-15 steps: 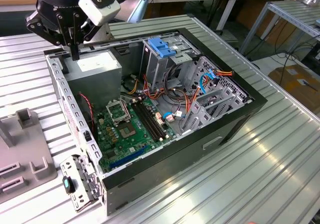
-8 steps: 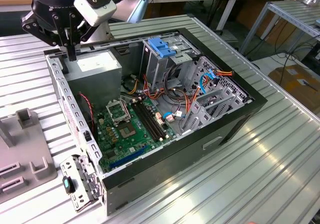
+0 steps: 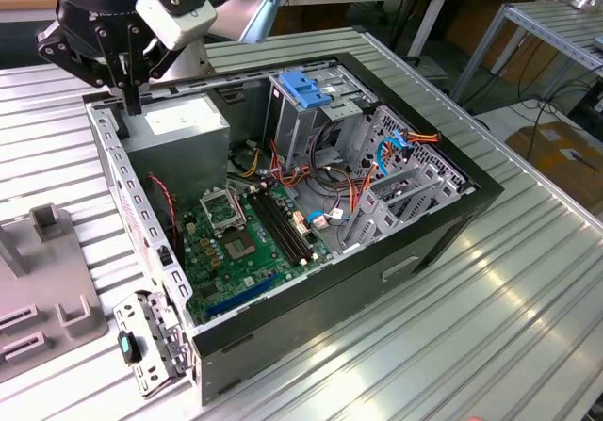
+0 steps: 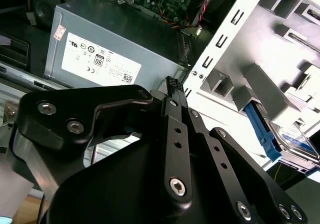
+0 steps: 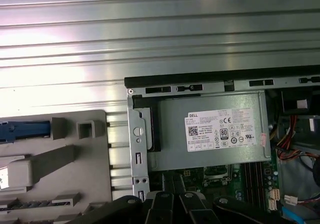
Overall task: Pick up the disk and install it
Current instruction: 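Reach for the disk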
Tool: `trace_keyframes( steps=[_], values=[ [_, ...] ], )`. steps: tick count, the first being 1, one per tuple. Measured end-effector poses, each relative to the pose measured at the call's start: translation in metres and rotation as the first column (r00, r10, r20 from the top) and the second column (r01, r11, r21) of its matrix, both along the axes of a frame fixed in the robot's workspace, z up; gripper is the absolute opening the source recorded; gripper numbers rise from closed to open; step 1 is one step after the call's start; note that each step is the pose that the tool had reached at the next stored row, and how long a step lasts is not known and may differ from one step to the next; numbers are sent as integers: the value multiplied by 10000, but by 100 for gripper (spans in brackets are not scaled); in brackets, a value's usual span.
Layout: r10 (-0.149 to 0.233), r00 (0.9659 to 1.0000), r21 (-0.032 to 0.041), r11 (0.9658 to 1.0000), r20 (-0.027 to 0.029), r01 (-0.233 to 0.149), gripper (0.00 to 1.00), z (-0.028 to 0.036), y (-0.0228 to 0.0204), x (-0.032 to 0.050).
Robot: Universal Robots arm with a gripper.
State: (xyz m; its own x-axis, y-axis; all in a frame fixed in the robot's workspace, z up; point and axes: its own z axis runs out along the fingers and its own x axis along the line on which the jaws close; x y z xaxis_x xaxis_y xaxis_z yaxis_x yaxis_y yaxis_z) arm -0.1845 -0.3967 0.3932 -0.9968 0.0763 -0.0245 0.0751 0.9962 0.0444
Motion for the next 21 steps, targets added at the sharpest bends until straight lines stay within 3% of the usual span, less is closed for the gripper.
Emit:
trace_keyframes(
  steps=[8,21],
  values=[
    [1,10000,0,10000,0,-1,11,0,0,-123],
    [0,10000,0,10000,-1,0,11,-1,1,-577]
  ],
)
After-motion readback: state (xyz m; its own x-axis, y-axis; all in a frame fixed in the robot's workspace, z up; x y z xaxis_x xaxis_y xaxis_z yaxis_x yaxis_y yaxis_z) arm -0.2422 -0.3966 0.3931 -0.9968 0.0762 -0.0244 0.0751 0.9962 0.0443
